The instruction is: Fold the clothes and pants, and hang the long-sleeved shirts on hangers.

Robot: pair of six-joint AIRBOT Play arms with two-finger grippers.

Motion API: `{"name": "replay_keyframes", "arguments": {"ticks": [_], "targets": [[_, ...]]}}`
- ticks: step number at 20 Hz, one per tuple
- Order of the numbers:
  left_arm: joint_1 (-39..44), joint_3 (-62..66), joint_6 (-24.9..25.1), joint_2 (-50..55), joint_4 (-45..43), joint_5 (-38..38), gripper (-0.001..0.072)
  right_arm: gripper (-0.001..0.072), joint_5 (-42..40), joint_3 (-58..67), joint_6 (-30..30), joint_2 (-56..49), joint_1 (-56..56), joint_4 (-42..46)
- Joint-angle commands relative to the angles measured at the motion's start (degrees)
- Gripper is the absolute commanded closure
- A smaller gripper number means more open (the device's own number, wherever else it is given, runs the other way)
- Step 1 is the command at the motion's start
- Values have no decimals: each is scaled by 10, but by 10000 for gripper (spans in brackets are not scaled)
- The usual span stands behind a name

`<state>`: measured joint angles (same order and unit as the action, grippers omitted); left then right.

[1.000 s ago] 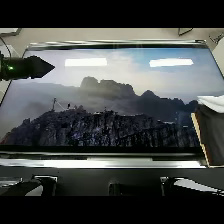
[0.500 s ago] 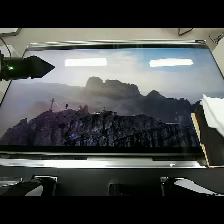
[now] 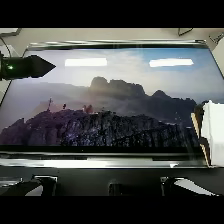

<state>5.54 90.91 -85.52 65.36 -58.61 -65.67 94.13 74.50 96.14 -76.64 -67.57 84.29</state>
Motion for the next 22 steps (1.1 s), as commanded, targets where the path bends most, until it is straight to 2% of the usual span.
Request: {"name": "replay_keyframes", "arguments": {"ticks": [1,4,5,6,8,10,11,12,13,14,15,17,18,22], "targets": [[0,12,0,0,1,42,683,28,-44,86,-58,1,0,-81],[2,57,30,5,-24,158,686,29,-207,266,-118,4,25,-262],[5,73,25,13,-69,177,687,29,-264,316,-141,9,58,-286],[10,87,-7,27,-139,175,686,29,-303,352,-148,13,102,-286],[15,90,-79,58,-270,133,686,29,-317,380,-149,18,210,-276],[13,86,-130,106,-341,12,670,40,-233,371,-118,4,327,-224],[10,77,-140,129,-339,-53,532,44,-176,353,-76,-10,385,-187],[10,62,-154,151,-334,-131,140,45,-118,330,-53,-28,430,-171],[10,35,-150,169,-317,-207,9,44,-61,295,-50,-45,471,-170],[15,-12,-148,169,-299,-230,9,44,-28,255,-51,-56,504,-169],[25,-64,-151,151,-292,-206,9,45,-21,205,-51,-58,531,-160],[52,-159,-179,96,-297,-109,10,45,-56,128,-51,-52,565,-144],[62,-185,-185,80,-297,-87,9,42,-74,108,-51,-52,573,-136],[70,-193,-185,77,-297,-93,9,44,-81,91,-50,-53,580,-131]]}}
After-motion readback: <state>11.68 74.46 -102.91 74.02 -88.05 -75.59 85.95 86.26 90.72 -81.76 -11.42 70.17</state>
